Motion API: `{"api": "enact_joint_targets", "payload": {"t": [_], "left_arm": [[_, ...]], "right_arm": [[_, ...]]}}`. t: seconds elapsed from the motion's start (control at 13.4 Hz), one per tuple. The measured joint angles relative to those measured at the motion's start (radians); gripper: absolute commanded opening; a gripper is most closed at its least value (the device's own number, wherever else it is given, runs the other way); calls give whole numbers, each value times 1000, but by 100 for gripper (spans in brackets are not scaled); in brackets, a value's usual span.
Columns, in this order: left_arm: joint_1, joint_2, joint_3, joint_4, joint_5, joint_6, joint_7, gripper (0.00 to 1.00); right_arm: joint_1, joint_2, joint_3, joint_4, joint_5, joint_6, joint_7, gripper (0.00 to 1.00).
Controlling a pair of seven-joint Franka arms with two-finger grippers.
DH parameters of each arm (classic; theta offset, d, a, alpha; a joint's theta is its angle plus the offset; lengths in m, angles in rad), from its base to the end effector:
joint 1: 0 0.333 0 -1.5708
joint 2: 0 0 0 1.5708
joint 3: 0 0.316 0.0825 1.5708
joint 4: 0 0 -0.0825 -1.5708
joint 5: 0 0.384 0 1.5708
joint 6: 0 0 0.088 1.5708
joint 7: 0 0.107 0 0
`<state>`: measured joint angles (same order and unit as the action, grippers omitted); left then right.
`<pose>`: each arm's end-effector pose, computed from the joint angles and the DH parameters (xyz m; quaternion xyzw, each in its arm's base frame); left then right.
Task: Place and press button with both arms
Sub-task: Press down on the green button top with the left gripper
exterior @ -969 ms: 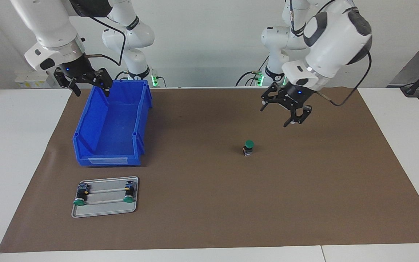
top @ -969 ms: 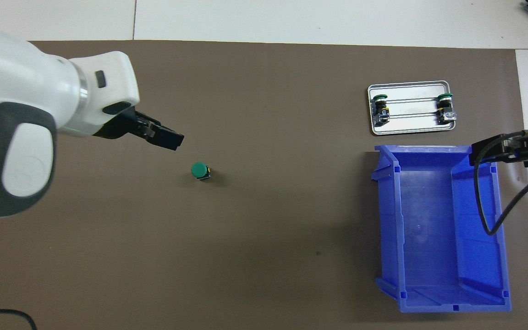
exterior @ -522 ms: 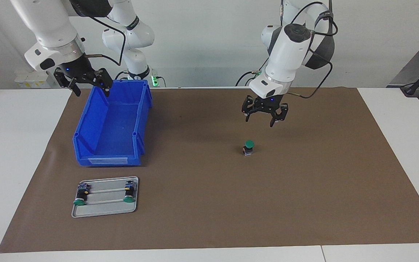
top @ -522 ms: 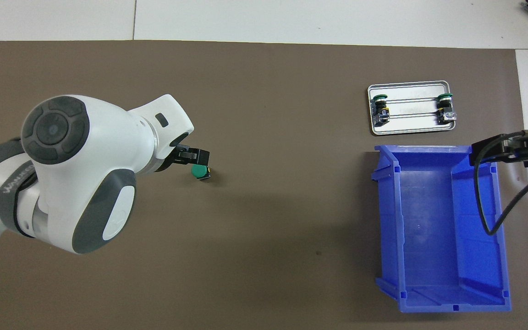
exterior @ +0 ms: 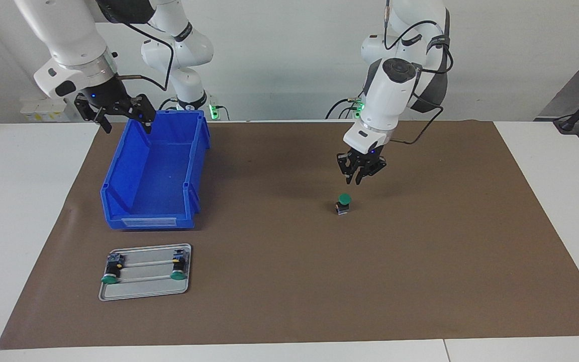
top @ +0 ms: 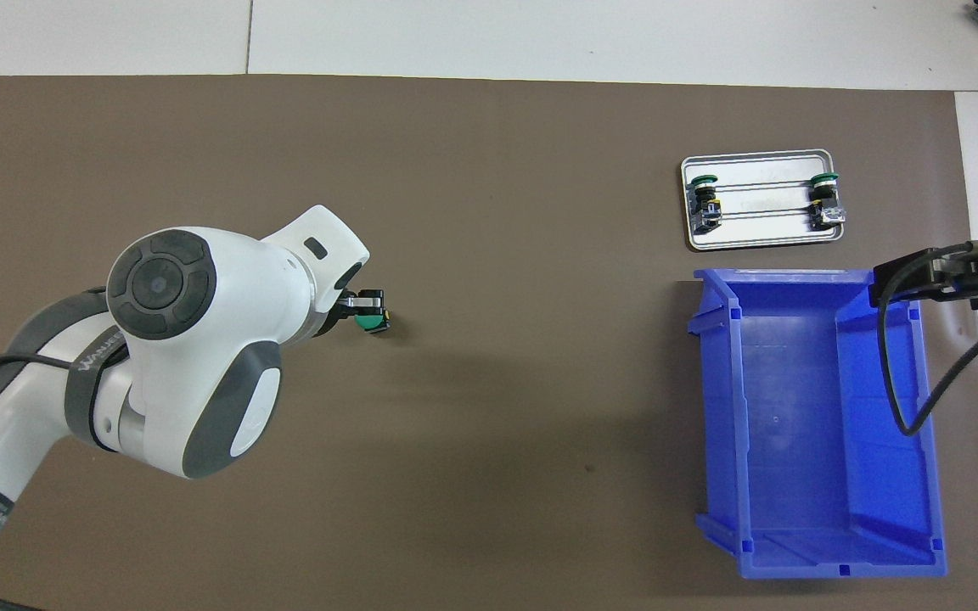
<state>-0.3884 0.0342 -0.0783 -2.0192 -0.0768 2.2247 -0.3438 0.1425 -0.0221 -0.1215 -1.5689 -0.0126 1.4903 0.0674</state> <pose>0.5141 -0.2613 0.4506 0.9949 -0.0404 0.0653 0.0647 0.5392 0.0091 0.6306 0.9993 -0.0235 -0.0281 0.0062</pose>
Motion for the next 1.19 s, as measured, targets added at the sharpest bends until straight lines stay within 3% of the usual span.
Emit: {"api": "enact_joint_targets", "payload": {"t": [0.37,0.75,1.19], "left_arm": [[-3,7,-3,-83,0,118,0,0],[-15,39,-4,-100,0,169,0,0],[-26,75,-3,-108,0,182,0,0]], "right_arm": [[-3,0,0,-4,0,-6,0,100],[-2,0,0,-4,0,0,0,100],[-6,5,-3,-12,0,120,-6,100]]}}
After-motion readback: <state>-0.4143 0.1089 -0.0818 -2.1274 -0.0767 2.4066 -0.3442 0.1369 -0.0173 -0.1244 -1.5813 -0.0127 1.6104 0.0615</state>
